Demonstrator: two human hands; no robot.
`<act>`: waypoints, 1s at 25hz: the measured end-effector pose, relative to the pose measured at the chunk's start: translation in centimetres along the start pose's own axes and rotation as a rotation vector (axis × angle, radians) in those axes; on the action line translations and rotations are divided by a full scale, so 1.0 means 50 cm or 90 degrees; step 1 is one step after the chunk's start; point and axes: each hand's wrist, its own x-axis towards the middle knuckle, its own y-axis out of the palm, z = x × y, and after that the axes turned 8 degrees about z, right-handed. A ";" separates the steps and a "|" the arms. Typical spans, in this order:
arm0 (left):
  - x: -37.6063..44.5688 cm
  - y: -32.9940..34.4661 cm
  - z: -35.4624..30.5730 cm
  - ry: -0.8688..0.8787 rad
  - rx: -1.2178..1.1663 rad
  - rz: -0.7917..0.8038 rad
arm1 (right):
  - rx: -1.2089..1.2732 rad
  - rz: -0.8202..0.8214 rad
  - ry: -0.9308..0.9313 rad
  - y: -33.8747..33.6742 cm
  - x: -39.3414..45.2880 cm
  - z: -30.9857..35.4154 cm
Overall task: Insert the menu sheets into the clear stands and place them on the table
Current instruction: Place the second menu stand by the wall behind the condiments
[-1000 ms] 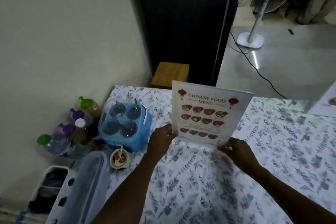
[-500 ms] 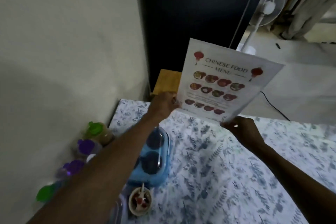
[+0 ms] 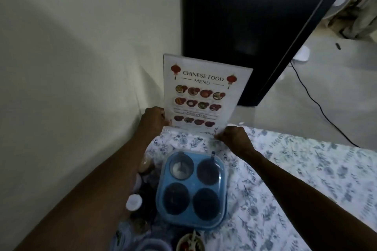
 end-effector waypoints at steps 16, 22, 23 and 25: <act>0.009 -0.039 0.027 -0.119 0.138 0.013 | -0.040 0.038 0.051 0.105 0.085 0.078; -0.002 -0.038 0.040 -0.117 0.176 0.047 | -0.065 0.043 0.048 0.115 0.097 0.094; -0.002 -0.037 0.040 -0.113 0.182 0.051 | -0.072 0.049 0.045 0.112 0.097 0.094; -0.002 -0.037 0.038 -0.104 0.192 0.055 | -0.089 0.061 0.040 0.106 0.098 0.098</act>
